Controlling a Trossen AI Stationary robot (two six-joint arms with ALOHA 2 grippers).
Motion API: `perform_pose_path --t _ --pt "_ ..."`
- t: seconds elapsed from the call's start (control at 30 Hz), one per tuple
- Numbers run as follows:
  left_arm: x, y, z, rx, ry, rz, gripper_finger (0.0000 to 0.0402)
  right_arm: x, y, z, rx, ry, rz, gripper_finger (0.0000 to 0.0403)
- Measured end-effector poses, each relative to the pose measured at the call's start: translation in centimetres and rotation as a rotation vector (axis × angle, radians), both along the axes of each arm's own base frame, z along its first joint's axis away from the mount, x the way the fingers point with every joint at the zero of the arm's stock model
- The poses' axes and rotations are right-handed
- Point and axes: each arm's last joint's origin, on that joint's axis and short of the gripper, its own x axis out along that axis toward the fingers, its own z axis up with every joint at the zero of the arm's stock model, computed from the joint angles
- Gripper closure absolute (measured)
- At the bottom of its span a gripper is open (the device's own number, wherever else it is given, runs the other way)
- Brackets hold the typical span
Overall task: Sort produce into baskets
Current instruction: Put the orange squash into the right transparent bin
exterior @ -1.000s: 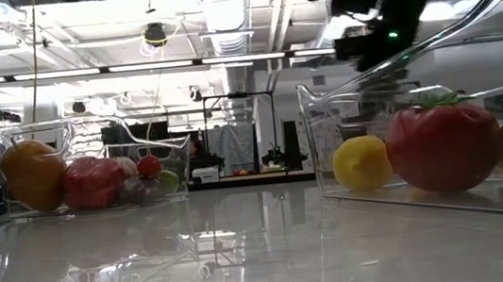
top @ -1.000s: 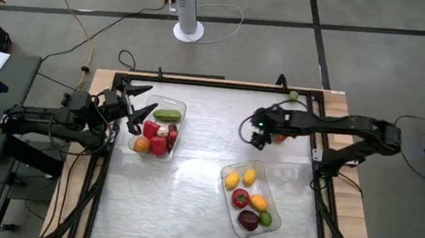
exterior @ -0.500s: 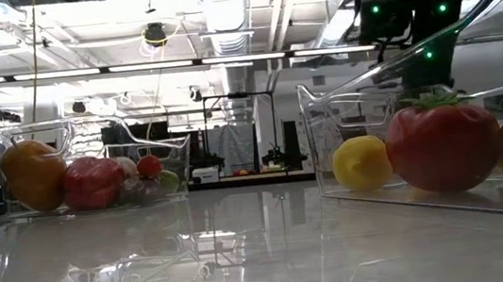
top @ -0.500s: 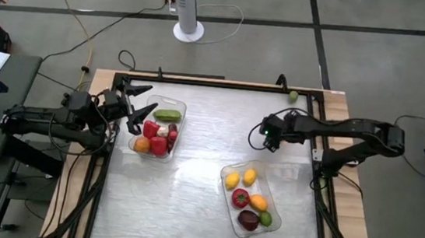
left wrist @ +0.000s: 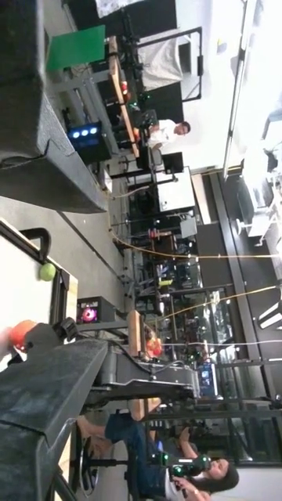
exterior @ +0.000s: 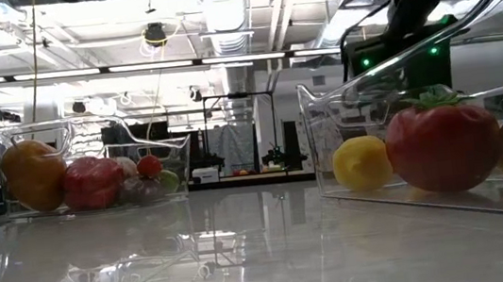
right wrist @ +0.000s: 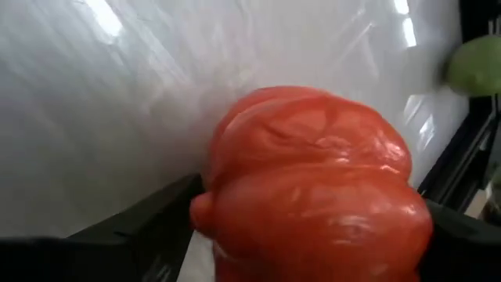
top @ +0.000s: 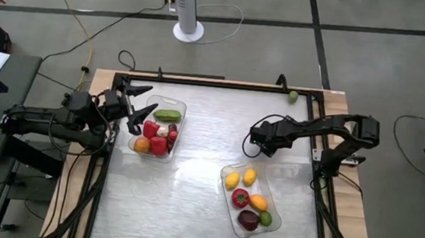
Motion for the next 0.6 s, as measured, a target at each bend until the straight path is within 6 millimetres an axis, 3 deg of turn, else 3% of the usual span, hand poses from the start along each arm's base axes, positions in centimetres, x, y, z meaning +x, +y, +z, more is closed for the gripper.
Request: perform_pose_path --t 0.17,0.33,0.47,0.6 --pt "0.0 0.0 0.0 0.0 0.0 0.0 0.0136 0.0 -0.3 -0.7 -0.011 0.038 -0.009 0.0079" --pt "0.0 0.0 0.0 0.007 0.002 0.002 0.0136 0.1 -0.3 0.6 -0.007 0.008 -0.007 0.0099" --pt "0.0 0.0 0.0 0.007 0.002 0.001 0.0136 0.9 0.6 3.8 0.055 -0.136 0.018 0.0087" --pt "0.0 0.0 0.0 0.007 0.003 0.001 0.0136 1.7 2.9 7.9 0.206 -0.341 0.107 0.0076"
